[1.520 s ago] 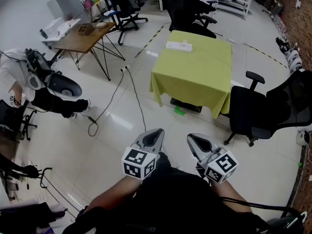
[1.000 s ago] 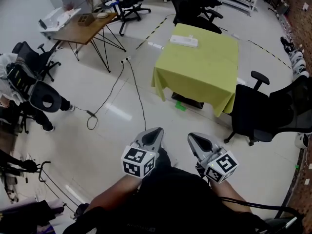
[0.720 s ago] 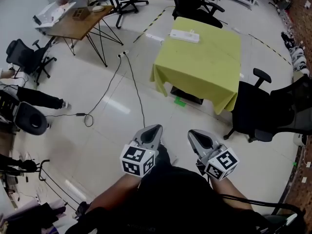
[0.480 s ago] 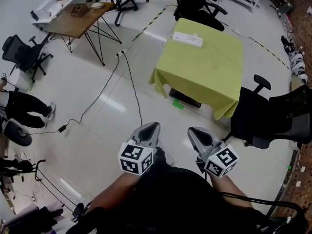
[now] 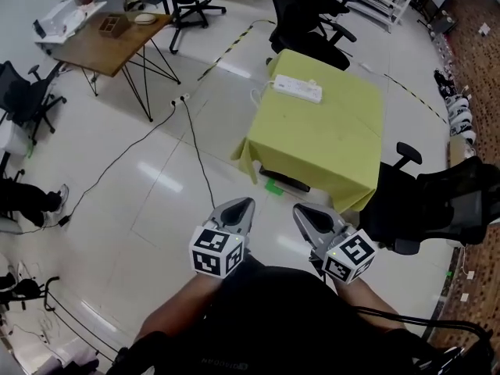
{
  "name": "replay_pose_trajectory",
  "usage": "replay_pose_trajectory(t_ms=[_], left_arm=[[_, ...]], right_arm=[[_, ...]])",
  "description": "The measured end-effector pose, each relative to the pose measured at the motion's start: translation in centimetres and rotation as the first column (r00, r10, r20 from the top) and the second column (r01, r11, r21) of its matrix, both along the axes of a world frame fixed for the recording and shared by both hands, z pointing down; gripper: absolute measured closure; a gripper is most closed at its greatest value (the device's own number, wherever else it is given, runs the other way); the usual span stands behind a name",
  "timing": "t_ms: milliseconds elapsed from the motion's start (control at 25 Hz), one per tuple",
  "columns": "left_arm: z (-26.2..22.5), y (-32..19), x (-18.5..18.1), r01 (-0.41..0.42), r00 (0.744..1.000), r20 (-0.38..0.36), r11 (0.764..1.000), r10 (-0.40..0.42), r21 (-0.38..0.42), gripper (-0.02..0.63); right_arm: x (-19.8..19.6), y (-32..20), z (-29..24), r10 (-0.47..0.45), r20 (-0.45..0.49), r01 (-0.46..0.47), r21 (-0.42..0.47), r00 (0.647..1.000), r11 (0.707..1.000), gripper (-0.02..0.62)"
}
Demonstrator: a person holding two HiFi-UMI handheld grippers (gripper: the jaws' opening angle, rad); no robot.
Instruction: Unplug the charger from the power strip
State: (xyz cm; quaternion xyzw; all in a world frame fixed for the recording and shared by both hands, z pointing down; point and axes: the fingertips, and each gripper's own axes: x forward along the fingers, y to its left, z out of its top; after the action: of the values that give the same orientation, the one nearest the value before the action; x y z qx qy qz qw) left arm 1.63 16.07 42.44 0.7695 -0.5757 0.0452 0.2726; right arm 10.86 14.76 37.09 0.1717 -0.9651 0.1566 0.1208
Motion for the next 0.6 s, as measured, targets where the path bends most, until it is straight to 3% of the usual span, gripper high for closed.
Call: replay_pose_trajectory(t_ms=[200, 600], left_arm=[[0.7, -1.8, -3.2, -0.016, 1.000, 0.014, 1.000, 0.016, -0.001, 0.598], [0.4, -3.6, -7.4, 0.021, 1.000, 0.018, 1.000, -0.021, 0.008, 0.598]], right_arm=[[-2.3, -2.0, 0.2, 0.032, -0.006, -0.032, 0.016, 0.999, 0.999, 0.592], [-5.9, -3.9, 0.2, 0.002, -0.010, -0.002, 0.019, 1.000, 1.000, 0.592]])
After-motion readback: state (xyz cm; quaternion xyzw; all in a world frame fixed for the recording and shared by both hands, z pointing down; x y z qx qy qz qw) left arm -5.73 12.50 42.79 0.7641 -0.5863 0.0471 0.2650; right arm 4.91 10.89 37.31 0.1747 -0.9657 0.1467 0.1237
